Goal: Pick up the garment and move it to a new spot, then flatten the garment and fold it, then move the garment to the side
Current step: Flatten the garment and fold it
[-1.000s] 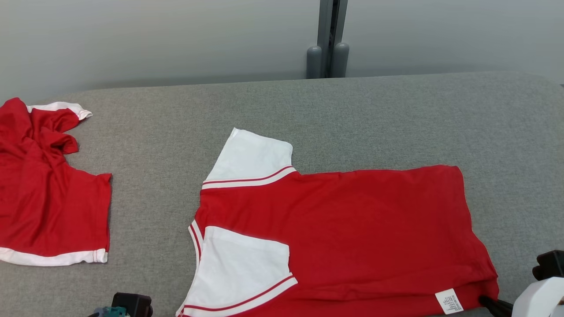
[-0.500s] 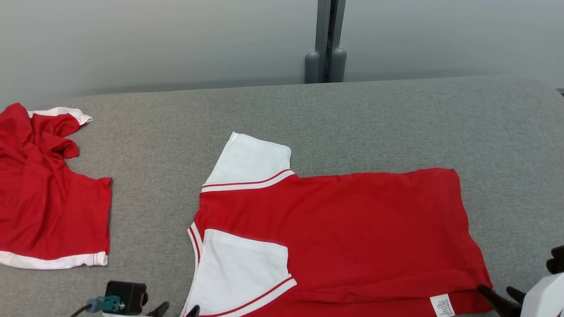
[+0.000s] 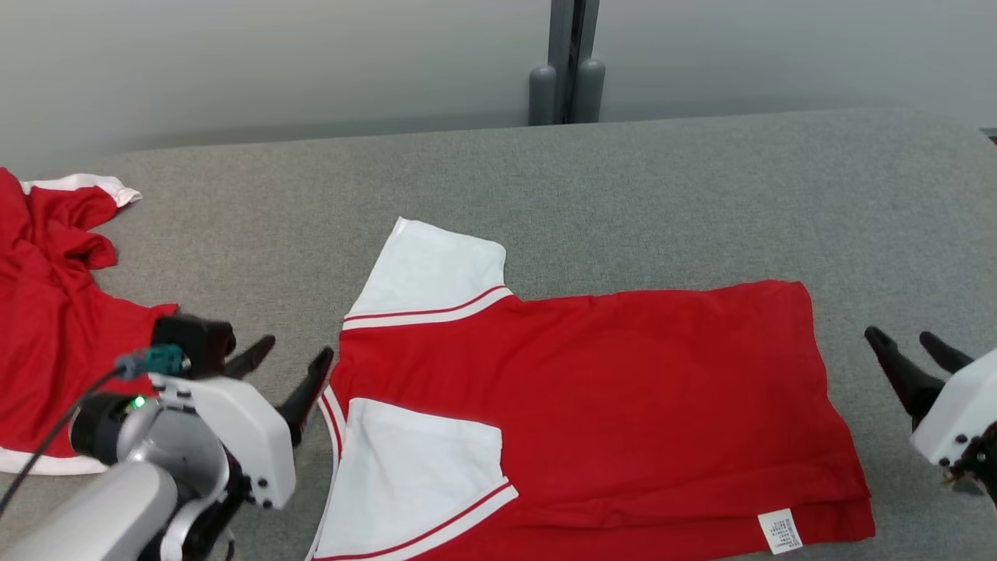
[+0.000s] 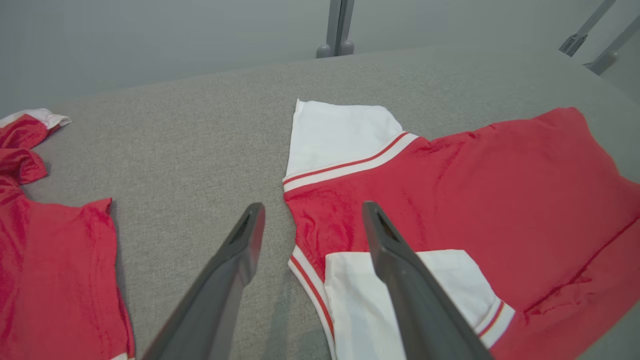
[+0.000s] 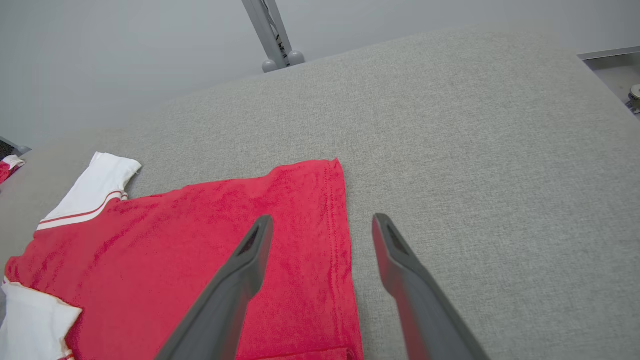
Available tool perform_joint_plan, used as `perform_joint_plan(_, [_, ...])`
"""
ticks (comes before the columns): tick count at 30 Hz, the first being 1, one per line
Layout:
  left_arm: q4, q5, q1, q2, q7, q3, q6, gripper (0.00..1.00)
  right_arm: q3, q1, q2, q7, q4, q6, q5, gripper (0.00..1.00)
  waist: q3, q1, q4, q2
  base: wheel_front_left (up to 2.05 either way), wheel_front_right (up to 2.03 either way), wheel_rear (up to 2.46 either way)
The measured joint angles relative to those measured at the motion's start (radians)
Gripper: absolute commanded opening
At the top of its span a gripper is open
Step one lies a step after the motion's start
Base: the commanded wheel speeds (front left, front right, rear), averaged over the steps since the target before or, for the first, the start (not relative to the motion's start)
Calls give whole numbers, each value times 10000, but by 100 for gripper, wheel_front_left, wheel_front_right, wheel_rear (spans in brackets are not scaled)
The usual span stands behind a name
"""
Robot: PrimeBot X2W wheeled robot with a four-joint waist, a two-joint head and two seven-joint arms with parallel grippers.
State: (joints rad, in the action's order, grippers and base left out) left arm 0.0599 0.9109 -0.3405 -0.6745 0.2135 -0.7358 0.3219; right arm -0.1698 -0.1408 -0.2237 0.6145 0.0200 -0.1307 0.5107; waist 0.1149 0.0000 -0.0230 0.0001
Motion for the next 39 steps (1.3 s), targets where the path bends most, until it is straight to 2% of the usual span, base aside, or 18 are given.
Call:
perform_joint_plan(4, [-897,-140,-1430,119,349,13,-683,100,234,-1145,-215,-512,1114,0,-10,100,459,0,-79,0,0,0,0])
perform_joint_plan(11, [-2654,-176,-3761,631,1227,-174,-2138,100,1091,-3126,-428,-945,2934,0,165,100,1498,0,-242,0,0,0,0])
perform_joint_plan(18, [-4268,-589,-5690,978,2031,-608,-3233,100,1981,-4646,-408,-1135,4468,0,665,100,2477,0,-548,0,0,0,0])
perform_joint_plan(23, [-4999,-573,-6651,1248,2648,-886,-3958,100,2677,-5414,-313,-1133,5093,0,1298,100,3053,0,-774,0,0,0,0])
perform_joint_plan(31, [-5937,-198,-7659,1459,3409,-1200,-4429,100,3739,-6166,-476,-1229,5358,0,2057,100,3770,0,-1112,0,0,0,0])
perform_joint_plan(39, [-6842,146,-8092,1567,3300,-1444,-4493,100,4738,-6403,-639,-1615,5108,2,2602,100,4163,0,-1503,0,0,0,0])
